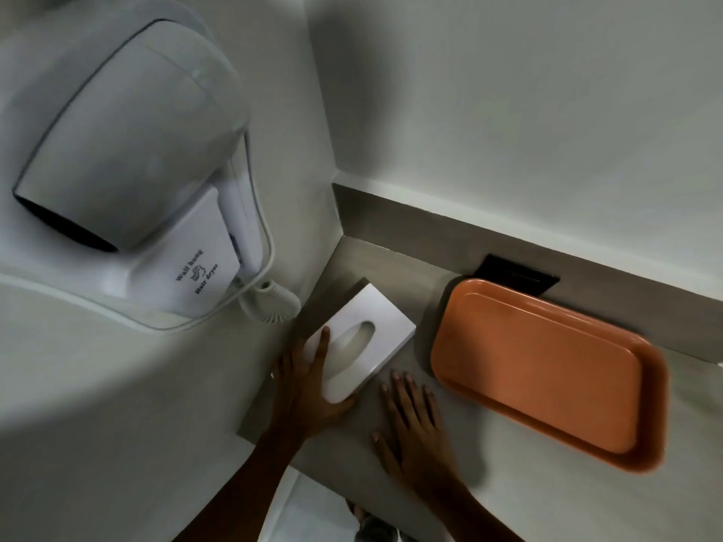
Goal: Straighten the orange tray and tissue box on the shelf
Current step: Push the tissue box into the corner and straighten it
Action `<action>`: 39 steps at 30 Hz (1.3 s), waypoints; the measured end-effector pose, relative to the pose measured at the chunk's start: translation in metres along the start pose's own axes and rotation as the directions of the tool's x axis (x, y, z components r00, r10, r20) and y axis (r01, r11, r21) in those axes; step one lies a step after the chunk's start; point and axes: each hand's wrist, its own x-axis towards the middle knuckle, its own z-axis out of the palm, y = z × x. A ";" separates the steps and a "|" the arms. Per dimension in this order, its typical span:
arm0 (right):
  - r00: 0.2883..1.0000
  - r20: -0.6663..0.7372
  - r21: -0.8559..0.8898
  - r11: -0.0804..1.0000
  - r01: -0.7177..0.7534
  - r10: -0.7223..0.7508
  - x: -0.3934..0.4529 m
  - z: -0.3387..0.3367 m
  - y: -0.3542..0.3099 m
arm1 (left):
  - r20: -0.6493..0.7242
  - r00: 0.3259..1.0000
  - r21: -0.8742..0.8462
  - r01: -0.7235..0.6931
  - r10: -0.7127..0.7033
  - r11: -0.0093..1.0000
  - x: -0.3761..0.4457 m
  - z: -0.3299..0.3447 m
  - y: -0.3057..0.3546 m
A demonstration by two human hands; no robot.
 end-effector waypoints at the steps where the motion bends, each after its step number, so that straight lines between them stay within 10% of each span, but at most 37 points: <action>1: 1.000 0.001 -0.002 1.000 0.002 -0.002 0.000 0.000 0.000 | -0.009 1.000 -0.014 0.027 -0.027 1.000 -0.001 0.000 0.004; 14: 0.999 0.037 -0.001 1.000 0.008 -0.008 0.005 -0.005 0.002 | -0.068 0.952 -0.141 0.287 -0.299 0.947 0.073 -0.016 0.066; 33: 1.000 -0.006 0.029 0.999 0.012 -0.012 0.006 -0.004 0.001 | -0.194 0.949 -0.074 0.237 -0.247 0.969 0.105 -0.004 0.070; 39: 0.999 -0.020 0.170 0.985 0.036 -0.033 0.003 -0.016 0.003 | -0.210 0.976 -0.114 0.028 -0.051 0.993 0.094 -0.003 0.067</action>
